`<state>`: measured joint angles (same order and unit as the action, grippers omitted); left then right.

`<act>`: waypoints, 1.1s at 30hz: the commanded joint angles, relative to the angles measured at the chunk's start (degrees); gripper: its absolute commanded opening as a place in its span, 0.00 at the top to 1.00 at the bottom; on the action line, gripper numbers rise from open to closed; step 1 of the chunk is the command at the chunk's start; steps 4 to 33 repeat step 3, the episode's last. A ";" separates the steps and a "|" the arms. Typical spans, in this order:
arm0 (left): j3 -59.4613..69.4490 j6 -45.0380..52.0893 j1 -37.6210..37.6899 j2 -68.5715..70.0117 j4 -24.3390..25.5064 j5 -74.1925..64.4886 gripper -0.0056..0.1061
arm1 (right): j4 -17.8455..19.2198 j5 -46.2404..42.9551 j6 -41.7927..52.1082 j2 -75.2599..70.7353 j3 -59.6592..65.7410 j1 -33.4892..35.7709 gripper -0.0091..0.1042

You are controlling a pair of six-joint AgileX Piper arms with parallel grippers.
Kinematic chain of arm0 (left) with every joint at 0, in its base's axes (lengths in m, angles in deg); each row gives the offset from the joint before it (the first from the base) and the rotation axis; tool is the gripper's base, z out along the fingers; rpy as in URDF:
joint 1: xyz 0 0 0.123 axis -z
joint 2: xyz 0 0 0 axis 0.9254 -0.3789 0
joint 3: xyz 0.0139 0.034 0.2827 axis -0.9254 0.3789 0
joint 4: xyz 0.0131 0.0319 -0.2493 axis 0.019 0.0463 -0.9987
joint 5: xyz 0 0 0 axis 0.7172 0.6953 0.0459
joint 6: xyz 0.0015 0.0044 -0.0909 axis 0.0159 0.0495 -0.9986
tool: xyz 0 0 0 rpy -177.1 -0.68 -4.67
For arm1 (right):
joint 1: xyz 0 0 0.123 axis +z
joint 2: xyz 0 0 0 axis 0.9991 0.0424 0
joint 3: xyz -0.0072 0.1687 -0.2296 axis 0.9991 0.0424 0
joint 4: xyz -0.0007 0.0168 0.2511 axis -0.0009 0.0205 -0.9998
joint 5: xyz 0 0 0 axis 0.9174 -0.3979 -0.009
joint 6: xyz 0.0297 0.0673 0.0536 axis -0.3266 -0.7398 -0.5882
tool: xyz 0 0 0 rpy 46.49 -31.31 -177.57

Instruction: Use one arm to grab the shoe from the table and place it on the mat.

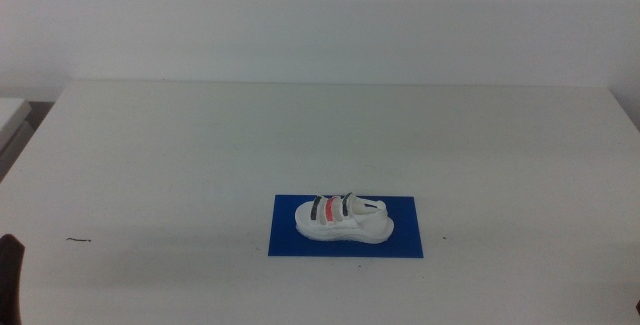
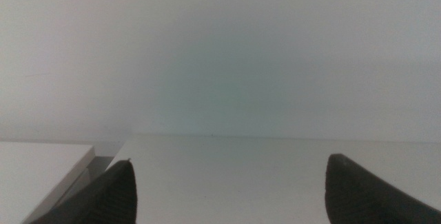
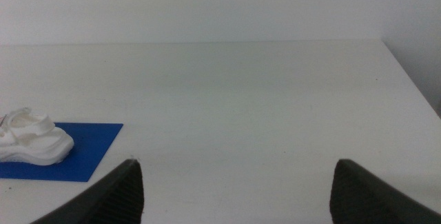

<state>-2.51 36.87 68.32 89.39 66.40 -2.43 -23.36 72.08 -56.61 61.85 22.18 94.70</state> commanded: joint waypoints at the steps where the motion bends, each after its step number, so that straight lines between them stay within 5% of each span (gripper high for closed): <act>1: -0.01 -0.07 -0.02 0.22 0.00 0.70 0.11 | 0.53 -0.30 0.46 -0.17 0.20 -0.31 0.10; 33: -0.01 -0.07 -0.02 0.22 0.00 0.70 0.11 | 0.53 -0.30 0.46 -0.17 0.20 -0.31 0.10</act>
